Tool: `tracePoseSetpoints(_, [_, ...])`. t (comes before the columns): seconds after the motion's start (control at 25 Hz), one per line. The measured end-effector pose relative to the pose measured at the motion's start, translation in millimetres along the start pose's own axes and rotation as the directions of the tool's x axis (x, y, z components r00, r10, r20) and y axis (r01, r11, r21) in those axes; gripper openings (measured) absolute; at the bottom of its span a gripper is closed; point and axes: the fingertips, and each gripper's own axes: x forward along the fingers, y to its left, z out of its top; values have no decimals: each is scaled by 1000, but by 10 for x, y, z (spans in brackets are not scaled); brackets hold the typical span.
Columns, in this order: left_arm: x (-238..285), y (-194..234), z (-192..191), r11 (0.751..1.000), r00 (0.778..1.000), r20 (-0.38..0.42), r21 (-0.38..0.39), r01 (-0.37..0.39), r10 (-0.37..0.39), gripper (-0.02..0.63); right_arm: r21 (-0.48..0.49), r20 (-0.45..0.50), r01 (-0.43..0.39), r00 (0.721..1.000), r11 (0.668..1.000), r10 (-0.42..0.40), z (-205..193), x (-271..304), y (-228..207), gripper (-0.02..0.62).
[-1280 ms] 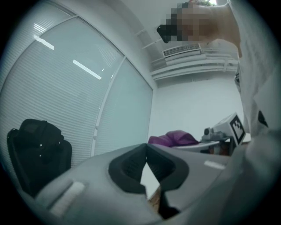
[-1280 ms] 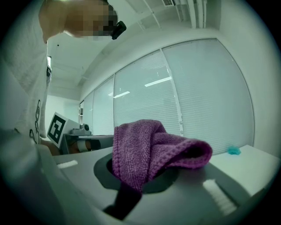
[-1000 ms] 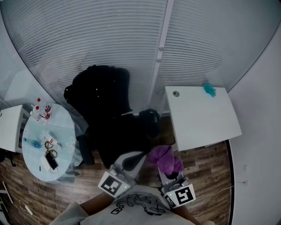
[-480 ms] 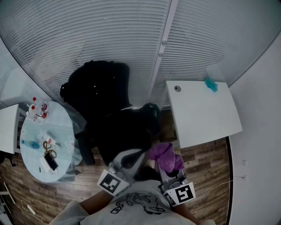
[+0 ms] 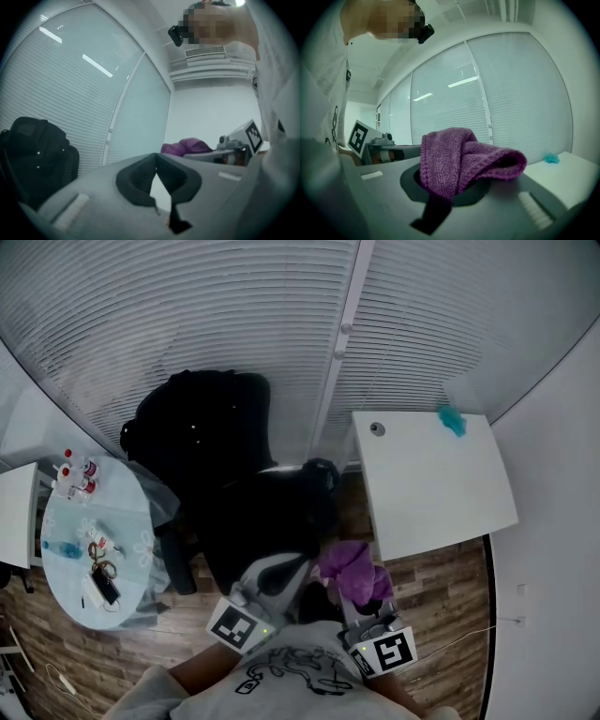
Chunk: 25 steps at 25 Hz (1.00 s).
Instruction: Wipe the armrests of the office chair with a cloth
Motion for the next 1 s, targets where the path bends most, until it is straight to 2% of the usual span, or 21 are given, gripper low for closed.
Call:
tracePoseSetpoints(0.64, [1440, 260, 41, 998, 998, -4, 25, -58, 58, 3, 8, 23, -88, 996, 996, 88, 186, 355, -1390, 38])
tracePoseSetpoints(1.0, [1886, 441, -52, 995, 995, 7, 26, -97, 97, 2, 17, 41, -118, 992, 993, 117, 224, 603, -1847, 38])
